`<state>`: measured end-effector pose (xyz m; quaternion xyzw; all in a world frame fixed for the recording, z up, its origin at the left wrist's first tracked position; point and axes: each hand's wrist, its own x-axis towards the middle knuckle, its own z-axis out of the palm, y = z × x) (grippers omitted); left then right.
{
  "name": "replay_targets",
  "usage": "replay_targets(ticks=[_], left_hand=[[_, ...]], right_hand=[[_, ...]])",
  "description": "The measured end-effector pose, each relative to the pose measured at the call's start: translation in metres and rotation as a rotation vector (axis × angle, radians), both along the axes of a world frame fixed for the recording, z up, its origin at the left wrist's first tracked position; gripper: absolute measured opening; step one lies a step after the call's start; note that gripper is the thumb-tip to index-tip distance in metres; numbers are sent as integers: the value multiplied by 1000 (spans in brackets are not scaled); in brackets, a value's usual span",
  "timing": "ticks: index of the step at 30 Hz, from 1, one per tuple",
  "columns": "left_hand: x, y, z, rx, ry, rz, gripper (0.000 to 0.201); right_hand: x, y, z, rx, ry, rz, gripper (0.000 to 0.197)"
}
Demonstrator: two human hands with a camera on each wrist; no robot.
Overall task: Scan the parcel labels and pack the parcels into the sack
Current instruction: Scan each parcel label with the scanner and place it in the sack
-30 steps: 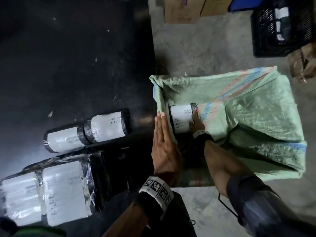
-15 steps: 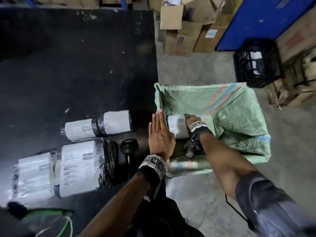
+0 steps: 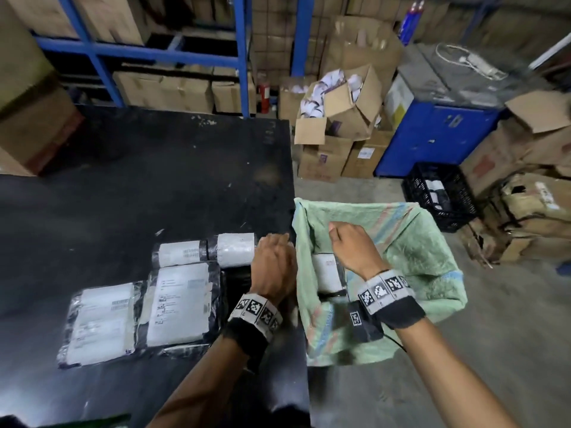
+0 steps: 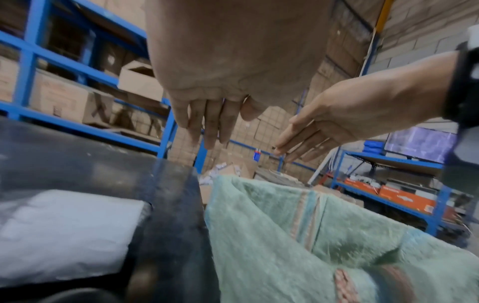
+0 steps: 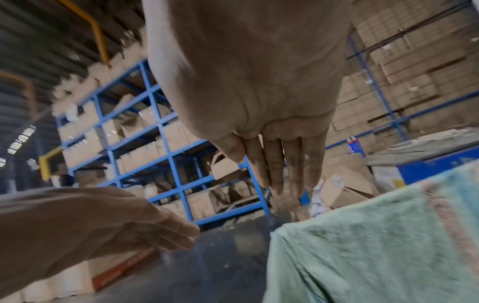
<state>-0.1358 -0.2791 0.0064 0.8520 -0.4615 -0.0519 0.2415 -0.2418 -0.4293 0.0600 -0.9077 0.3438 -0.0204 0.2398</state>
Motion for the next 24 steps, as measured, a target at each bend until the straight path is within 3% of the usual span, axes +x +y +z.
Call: replay_targets(ticks=[5,8,10,15,19,24], left_hand=[[11,76,41,-71,44,86,54],[21,124,51,-64,14,185,31],[27,154,49,-72,65,252,28],[48,213,12,-87,163,452,37],[59,245,-22,-57,164,446,70],[70,260,-57,50,212,400,78]], right_hand=[[4,70,16,-61,-114,104,42],[9,111,15,-31,-115,155,43],[12,134,4,15,-109,167,43],[16,173,-38,74,-28,222,39],[14,188,-77,125,72,177,41],[17,196,-111,246,216,36,59]])
